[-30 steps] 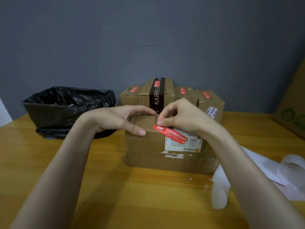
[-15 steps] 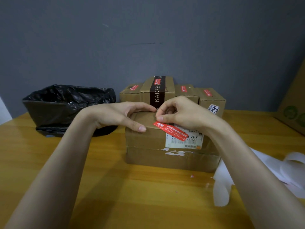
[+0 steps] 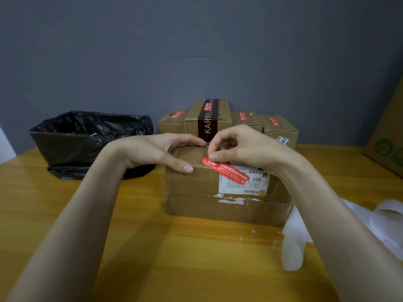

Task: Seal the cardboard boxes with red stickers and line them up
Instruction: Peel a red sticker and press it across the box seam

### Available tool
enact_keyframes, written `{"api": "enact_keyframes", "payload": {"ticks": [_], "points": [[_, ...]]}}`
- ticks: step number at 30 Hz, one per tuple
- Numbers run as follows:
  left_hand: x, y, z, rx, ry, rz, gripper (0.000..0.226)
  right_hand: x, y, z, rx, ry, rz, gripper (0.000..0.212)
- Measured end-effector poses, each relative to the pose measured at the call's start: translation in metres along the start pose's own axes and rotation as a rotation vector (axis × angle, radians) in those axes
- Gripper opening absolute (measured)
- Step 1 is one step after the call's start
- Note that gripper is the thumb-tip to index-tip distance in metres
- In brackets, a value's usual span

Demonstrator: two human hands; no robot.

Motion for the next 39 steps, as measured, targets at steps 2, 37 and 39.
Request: {"api": "enact_keyframes", "payload": {"ticks": [2,37,39], "points": [[0.0,0.0,0.0,0.006,0.0,-0.007,0.071,0.0,-0.002,0.001,-0.007,-0.016,0.024,0.013],[0.001,-0.002,0.0,-0.026,0.013,0.049,0.074,-0.036,-0.007,-0.024,-0.294,0.385,0.438,0.017],[0.0,-0.002,-0.001,-0.026,-0.011,0.044,0.073,-0.041,-0.008,-0.027,-0.316,0.367,0.475,0.016]]}}
Point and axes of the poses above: each hand's wrist, its own z-axis towards the middle knuckle, its own x-axis out of the palm, y = z × x, the point moved 1 cm from there along z, towards the middle knuckle, and after that the axes turned 5 degrees about -z, right-handed, at the moved point
